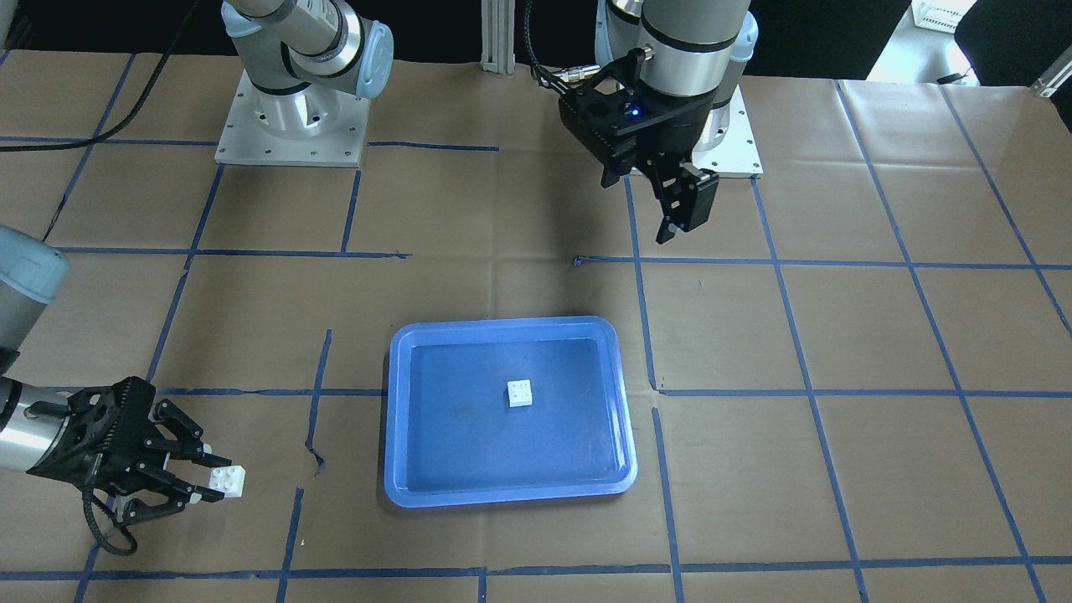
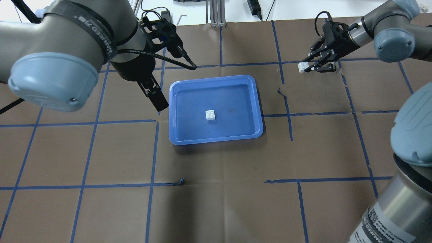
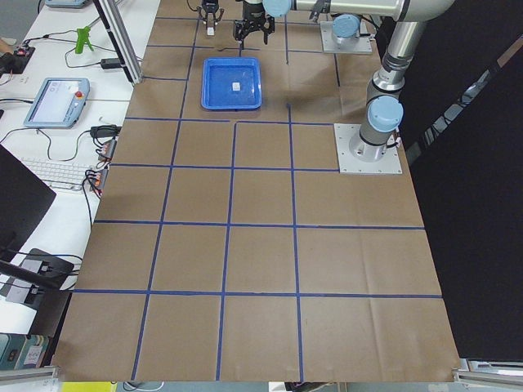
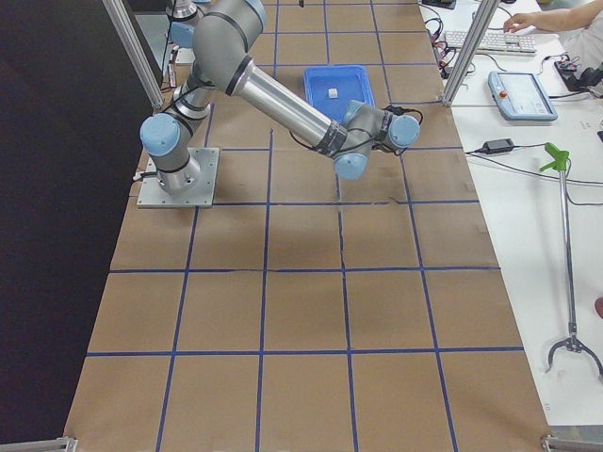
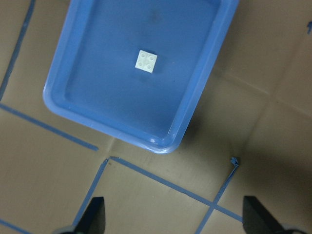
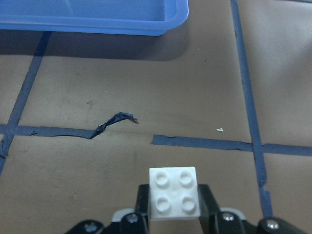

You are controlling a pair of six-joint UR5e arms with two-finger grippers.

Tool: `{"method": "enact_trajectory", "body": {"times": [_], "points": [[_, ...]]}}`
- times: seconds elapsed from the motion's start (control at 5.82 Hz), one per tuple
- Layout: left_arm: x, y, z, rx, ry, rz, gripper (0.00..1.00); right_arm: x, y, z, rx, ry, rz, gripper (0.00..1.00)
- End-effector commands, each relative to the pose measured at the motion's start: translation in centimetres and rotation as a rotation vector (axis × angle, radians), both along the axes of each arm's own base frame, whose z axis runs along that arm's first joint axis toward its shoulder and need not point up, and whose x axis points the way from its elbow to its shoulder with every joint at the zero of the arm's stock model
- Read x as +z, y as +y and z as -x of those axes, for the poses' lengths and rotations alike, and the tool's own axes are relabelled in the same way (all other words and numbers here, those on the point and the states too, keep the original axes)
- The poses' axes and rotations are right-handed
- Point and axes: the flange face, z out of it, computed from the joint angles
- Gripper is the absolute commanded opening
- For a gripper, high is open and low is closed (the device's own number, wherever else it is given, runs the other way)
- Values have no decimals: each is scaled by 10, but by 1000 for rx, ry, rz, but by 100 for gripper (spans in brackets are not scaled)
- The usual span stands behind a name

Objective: Assemble white blocks and place on blue tray

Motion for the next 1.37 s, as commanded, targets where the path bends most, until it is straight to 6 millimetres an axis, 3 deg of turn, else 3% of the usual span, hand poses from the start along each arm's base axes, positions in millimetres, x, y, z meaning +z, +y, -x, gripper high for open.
{"method": "enact_trajectory", "body": {"times": [0.0, 0.17, 0.34, 0.69, 1.03, 1.2], "points": [[11, -1, -41, 444, -11, 42, 99, 56, 29, -19, 9, -7, -15, 26], [12, -2, -42, 615, 5, 53, 99, 40, 43, -52, 23, -34, -67, 26], [13, 0, -40, 768, 24, 53, 99, 43, 53, -93, 28, -29, -88, 26], [18, 1, -34, 827, 92, 36, 99, 33, 65, -180, -12, -8, -90, 26], [26, 1, -37, 830, 87, 46, 99, -2, 103, -257, -116, -17, -65, 26], [26, 5, -38, 832, 60, 3, 99, -25, 119, -279, -114, -29, -37, 26]]}}
